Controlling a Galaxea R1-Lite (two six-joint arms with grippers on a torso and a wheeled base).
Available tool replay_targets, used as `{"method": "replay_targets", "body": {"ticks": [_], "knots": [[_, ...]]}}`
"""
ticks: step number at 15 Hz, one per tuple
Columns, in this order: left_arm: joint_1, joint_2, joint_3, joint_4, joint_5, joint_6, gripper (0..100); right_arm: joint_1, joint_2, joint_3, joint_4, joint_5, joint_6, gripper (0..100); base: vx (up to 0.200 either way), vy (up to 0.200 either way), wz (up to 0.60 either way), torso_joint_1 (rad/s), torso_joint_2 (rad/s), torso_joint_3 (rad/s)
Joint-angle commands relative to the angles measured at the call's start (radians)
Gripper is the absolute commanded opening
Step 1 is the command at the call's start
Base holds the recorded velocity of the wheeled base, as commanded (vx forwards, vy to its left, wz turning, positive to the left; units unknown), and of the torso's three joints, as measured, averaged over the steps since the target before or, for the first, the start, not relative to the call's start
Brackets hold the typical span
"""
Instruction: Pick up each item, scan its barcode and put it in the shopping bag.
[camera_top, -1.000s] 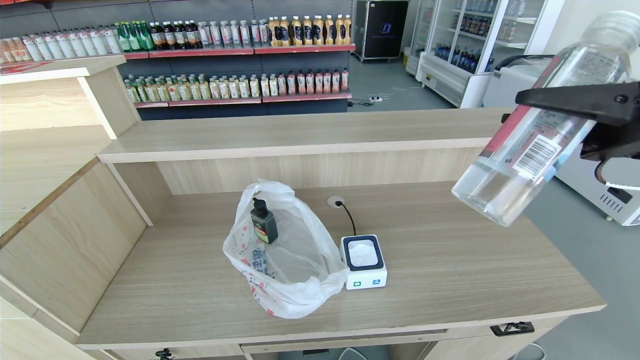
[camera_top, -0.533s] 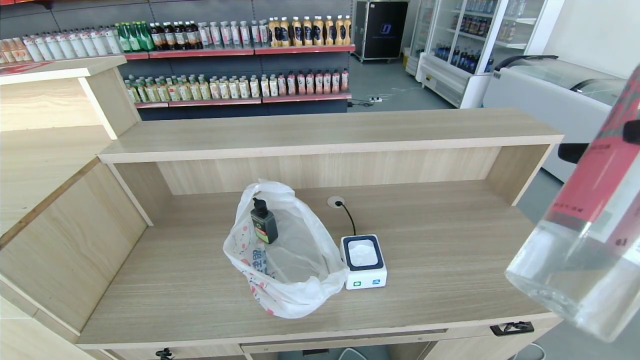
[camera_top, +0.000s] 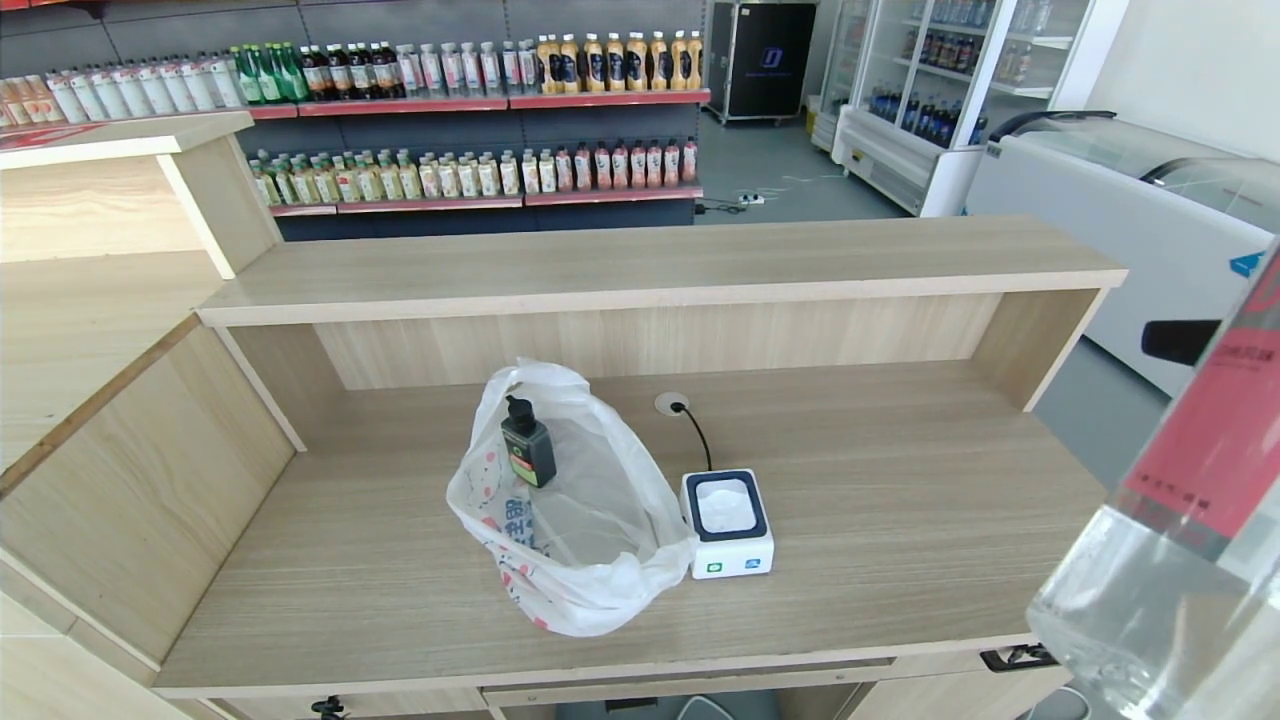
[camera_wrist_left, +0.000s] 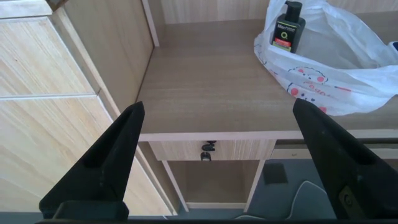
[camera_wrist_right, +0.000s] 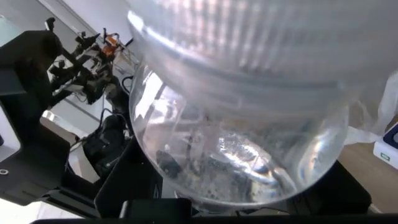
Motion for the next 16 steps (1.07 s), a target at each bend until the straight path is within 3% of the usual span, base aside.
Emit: {"method": "replay_targets", "body": {"ticks": [1,6,16], "knots": [[0.0,0.0,0.0,0.0,0.0,0.002,100,0.001,0.003,-0.008,0.013,0.0,0.0,0,0.0,0.0,0.0,0.0,0.0,0.0],[0.0,0.0,0.0,0.0,0.0,0.0,100,0.002,-0.013,-0.024,0.036,-0.06,0.041,0,0.0,0.0,0.0,0.0,0.0,0.0],[0.0,0.0,0.0,0.0,0.0,0.0,100,-0.002,-0.026,-0.017,0.05,-0.061,0.073,0,0.0,0.0,0.0,0.0,0.0,0.0]]}}
